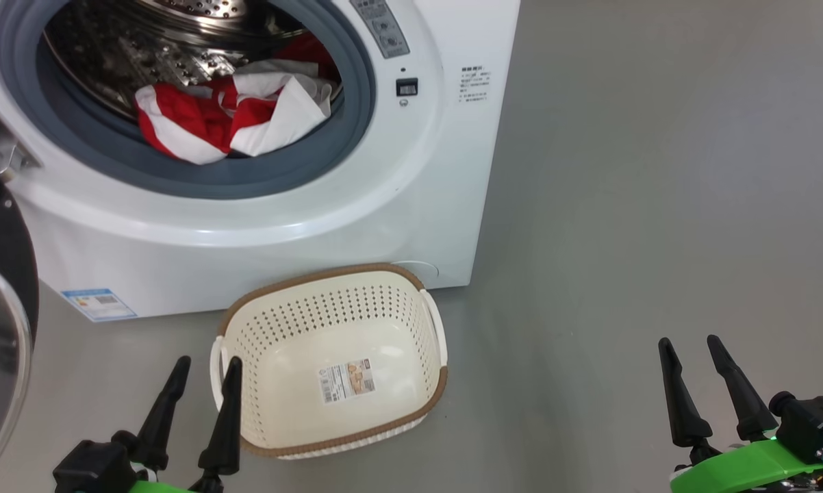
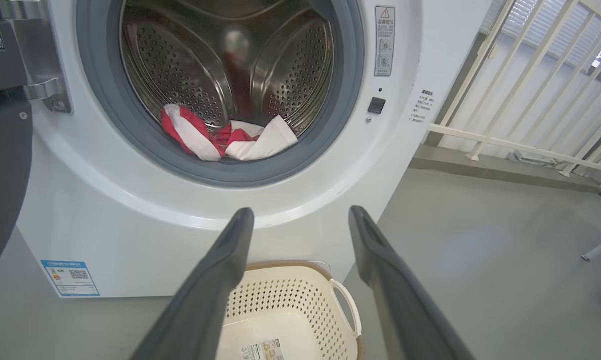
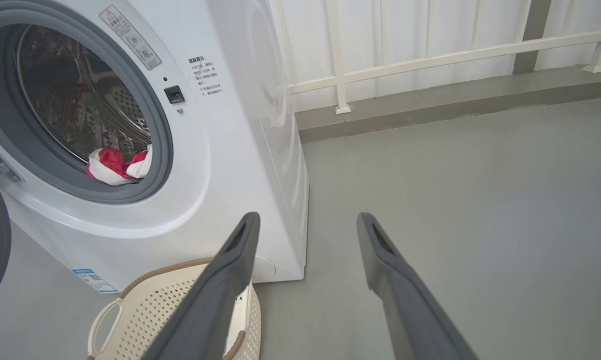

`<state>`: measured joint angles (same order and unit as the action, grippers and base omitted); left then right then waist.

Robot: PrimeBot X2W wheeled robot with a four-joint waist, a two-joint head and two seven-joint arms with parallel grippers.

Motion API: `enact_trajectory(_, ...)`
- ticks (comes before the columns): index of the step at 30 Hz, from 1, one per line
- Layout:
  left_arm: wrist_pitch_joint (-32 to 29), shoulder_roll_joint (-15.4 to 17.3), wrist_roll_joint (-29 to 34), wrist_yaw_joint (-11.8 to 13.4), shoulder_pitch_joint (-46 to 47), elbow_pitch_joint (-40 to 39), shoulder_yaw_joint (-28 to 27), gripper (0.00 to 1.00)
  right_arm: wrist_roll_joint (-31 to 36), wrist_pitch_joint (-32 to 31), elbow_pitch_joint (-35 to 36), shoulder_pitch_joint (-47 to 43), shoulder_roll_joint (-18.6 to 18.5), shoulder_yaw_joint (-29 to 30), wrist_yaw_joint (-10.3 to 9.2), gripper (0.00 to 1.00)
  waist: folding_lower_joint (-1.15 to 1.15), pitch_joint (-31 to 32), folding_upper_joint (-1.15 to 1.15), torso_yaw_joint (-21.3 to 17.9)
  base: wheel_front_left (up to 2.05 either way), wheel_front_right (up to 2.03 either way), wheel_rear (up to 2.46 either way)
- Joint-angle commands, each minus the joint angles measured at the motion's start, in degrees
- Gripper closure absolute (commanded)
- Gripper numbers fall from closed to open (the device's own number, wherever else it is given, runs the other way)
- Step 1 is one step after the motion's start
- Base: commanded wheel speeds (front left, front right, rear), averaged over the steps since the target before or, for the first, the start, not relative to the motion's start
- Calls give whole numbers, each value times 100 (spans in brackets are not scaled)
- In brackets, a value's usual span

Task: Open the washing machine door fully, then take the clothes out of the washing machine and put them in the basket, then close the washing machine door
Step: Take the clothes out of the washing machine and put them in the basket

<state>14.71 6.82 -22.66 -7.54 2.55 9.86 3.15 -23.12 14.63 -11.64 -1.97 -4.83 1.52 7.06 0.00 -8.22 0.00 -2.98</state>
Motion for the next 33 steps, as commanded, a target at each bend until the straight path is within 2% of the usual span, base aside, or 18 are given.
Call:
enact_trajectory(1, 29, 124, 58, 6, 216, -104, -184, 0, 51, 37, 150, 197, -45, -123, 43, 0, 0, -4, 0, 0, 95, -99, 4)
enact_trajectory(7, 29, 158, 268, 5, 247, -16, -159, 0, 44, 37, 164, 210, -39, -126, 43, 0, 0, -44, 0, -1, 77, -79, 2)
enact_trajectory(26, 29, 110, 215, 5, 417, 5, -115, 0, 28, 37, 163, 363, -26, -174, 43, 0, 0, -299, 0, 6, 5, -5, 0)
enact_trajectory(33, 29, 165, 366, 5, 931, 343, -174, 0, 11, 37, 185, 575, 3, -214, 43, 0, 0, -635, 0, -62, 0, 0, 0)
